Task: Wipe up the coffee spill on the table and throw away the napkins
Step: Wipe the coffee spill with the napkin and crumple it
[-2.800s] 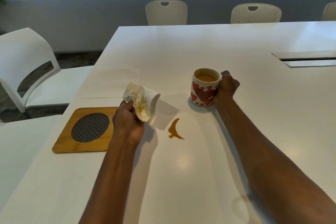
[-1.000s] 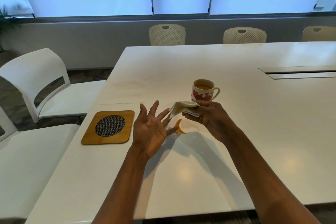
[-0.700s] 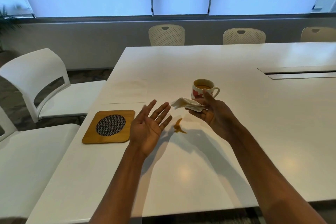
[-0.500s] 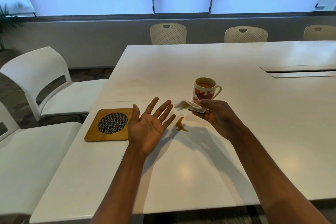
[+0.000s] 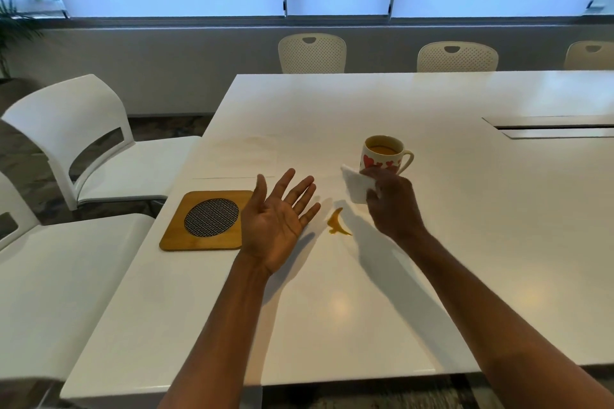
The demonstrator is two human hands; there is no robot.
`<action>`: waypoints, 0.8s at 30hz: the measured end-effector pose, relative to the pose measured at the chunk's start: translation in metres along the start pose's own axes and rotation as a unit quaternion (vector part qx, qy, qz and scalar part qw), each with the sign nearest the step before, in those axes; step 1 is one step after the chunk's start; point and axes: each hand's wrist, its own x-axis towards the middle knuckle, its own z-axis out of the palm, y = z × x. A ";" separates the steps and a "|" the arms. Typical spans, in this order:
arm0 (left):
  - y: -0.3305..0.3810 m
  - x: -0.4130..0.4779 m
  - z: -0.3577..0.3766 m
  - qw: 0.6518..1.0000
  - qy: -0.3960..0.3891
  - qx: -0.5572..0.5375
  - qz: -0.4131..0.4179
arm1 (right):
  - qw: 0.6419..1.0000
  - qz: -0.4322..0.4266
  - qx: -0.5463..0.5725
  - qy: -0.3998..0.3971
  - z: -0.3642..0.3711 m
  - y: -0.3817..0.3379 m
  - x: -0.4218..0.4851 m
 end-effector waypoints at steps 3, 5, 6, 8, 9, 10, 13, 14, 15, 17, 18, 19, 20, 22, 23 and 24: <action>0.002 0.003 0.004 0.992 0.024 0.121 0.017 | 0.987 -0.111 -0.092 -0.069 0.013 -0.002 -0.017; 0.001 0.005 0.009 0.961 0.045 0.272 0.023 | 0.974 -0.158 -0.096 -0.129 0.019 -0.001 -0.028; -0.001 0.006 0.011 0.931 0.052 0.359 0.025 | 0.968 -0.174 -0.098 -0.153 0.021 0.000 -0.034; -0.004 0.008 0.010 0.855 0.046 0.517 0.025 | 0.956 -0.190 -0.115 -0.193 0.025 0.001 -0.042; -0.005 0.009 0.009 0.819 0.031 0.573 0.024 | 0.952 -0.190 -0.120 -0.208 0.027 0.002 -0.046; -0.007 0.009 0.007 0.789 0.014 0.613 0.025 | 0.951 -0.183 -0.119 -0.220 0.028 0.002 -0.047; -0.013 0.011 0.003 0.734 -0.022 0.678 0.025 | 0.952 -0.137 -0.098 -0.258 0.028 0.002 -0.045; -0.014 0.012 0.002 0.725 -0.027 0.688 0.025 | 0.947 -0.121 -0.097 -0.281 0.026 0.001 -0.041; -0.014 0.013 0.000 0.720 -0.030 0.693 0.025 | 0.939 -0.112 -0.094 -0.311 0.024 0.000 -0.037; -0.013 0.016 -0.003 0.715 -0.037 0.697 0.025 | 0.919 -0.103 -0.067 -0.374 0.019 -0.002 -0.027; -0.012 0.018 -0.004 0.714 -0.039 0.699 0.024 | 0.913 -0.097 -0.049 -0.394 0.016 -0.002 -0.022; -0.011 0.019 -0.005 0.711 -0.042 0.701 0.023 | 0.910 -0.093 -0.036 -0.403 0.013 -0.001 -0.019; -0.012 0.020 -0.006 0.707 -0.047 0.705 0.022 | 0.910 -0.091 -0.031 -0.402 0.012 0.000 -0.016; -0.013 0.021 -0.007 0.698 -0.065 0.713 0.023 | 0.918 -0.103 -0.030 -0.383 0.010 0.004 -0.014; -0.014 0.021 -0.008 0.694 -0.073 0.716 0.027 | 0.923 -0.108 -0.026 -0.369 0.010 0.005 -0.014; -0.015 0.020 -0.008 0.690 -0.078 0.719 0.032 | 0.928 -0.108 -0.019 -0.357 0.010 0.006 -0.016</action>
